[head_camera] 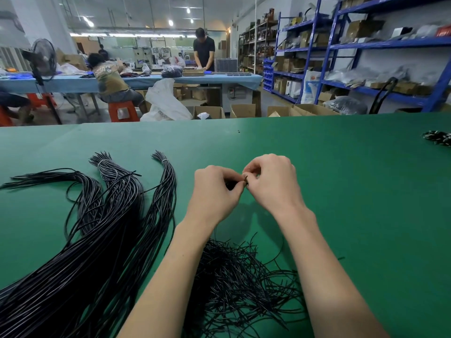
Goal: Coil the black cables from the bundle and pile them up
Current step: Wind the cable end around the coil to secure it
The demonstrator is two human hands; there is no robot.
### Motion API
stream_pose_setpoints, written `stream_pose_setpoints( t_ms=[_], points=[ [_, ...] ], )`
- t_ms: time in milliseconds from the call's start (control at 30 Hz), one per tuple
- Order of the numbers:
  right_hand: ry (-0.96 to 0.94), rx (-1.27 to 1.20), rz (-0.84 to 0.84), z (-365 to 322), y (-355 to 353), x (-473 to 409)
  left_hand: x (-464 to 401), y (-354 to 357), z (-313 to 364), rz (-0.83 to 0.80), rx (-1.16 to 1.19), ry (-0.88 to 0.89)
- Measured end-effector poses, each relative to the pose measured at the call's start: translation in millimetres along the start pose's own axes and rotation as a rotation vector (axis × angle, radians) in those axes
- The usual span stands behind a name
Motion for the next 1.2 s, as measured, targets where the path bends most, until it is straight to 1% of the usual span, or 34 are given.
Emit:
stream_pose_setpoints(
  t_ms=[67,233,333,433,600,733,867,1000,1200],
  points=[
    [-0.036,-0.066,-0.005,1,1,1,1,0,-2,0.031,0.028,-0.065],
    [-0.057,-0.244,-0.113,15,6,0,5,2,-12,0.053,0.201,-0.264],
    [-0.082,-0.287,-0.151,17,7,0,7,3,-20,0.057,0.403,-0.403],
    [-0.113,-0.294,-0.183,16,9,0,9,2,-23,0.046,0.567,-0.505],
    [-0.155,-0.28,-0.231,16,11,4,11,5,-27,0.07,0.67,-0.627],
    [-0.149,-0.293,-0.245,18,12,5,12,7,-27,0.094,0.699,-0.633],
    [-0.111,-0.271,-0.242,20,14,4,12,6,-26,0.12,0.61,-0.546],
    [-0.093,-0.269,-0.2,21,11,2,9,5,-25,0.126,0.579,-0.504],
    [-0.063,-0.376,-0.162,19,3,1,6,3,-24,0.147,0.679,-0.503]
  ],
)
Point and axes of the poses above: each hand's wrist, its own x-axis away from the middle knuckle, its own y-axis out of the palm, z = x × y, the point moved 3 cm from there along -x, towards the middle knuckle, and after that the axes turned 13 degrees about y, right-handed, at the moved point
